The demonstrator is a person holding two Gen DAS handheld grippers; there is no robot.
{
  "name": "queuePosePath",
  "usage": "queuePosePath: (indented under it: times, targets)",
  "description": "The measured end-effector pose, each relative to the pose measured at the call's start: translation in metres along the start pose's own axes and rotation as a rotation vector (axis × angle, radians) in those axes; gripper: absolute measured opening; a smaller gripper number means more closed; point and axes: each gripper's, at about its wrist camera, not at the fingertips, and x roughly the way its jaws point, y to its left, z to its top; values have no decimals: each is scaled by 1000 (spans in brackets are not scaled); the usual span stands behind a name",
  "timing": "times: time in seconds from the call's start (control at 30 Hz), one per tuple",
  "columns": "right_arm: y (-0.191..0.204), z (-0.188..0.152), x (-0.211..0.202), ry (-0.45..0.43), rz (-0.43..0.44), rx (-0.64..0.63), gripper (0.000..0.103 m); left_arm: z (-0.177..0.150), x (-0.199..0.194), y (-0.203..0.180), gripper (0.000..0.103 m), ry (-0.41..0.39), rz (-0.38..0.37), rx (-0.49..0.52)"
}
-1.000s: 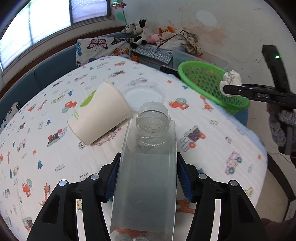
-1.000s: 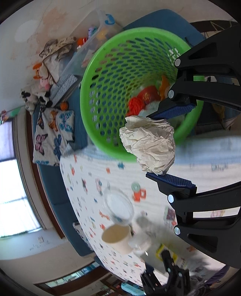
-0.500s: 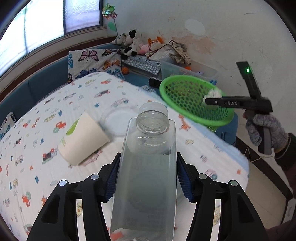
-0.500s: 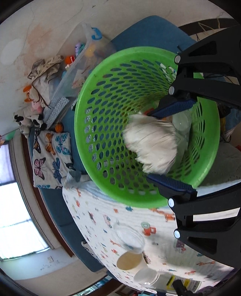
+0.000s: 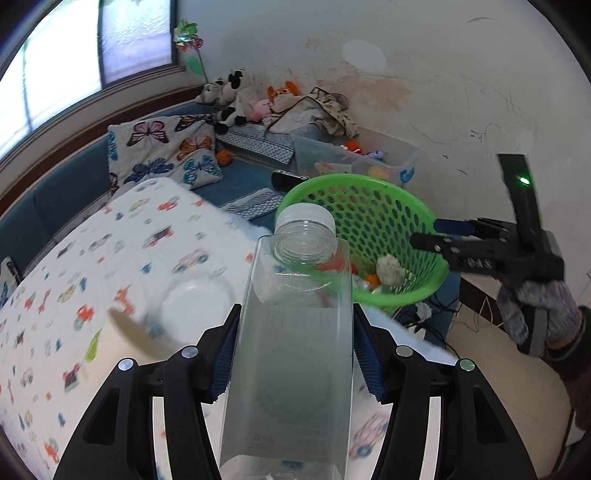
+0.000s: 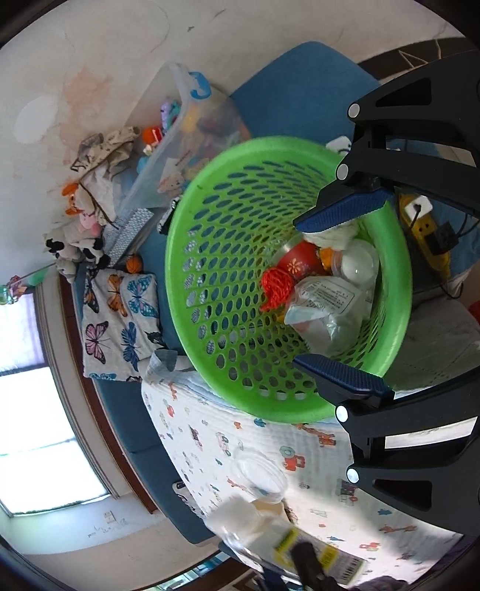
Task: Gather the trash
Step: 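Carry the clear bottle over the green basket and open the left tool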
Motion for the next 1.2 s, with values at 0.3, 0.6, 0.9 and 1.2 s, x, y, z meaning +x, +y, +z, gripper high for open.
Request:
queuePosePath:
  times: [0.3, 0.6, 0.9, 1.2]
  targets:
    - [-25, -12, -19, -21, 1, 42, 71, 42, 52, -39, 55, 54, -34, 53]
    - [-42, -25, -27, -16, 3, 72, 71, 71, 104, -64, 55, 131, -68, 67]
    - [-45, -34, -25, 5, 13, 89, 71, 79, 137, -74, 55, 198, -52, 62]
    - [-44, -33, -24, 6, 19, 88, 71, 78, 146, -73, 56, 226, -63, 42]
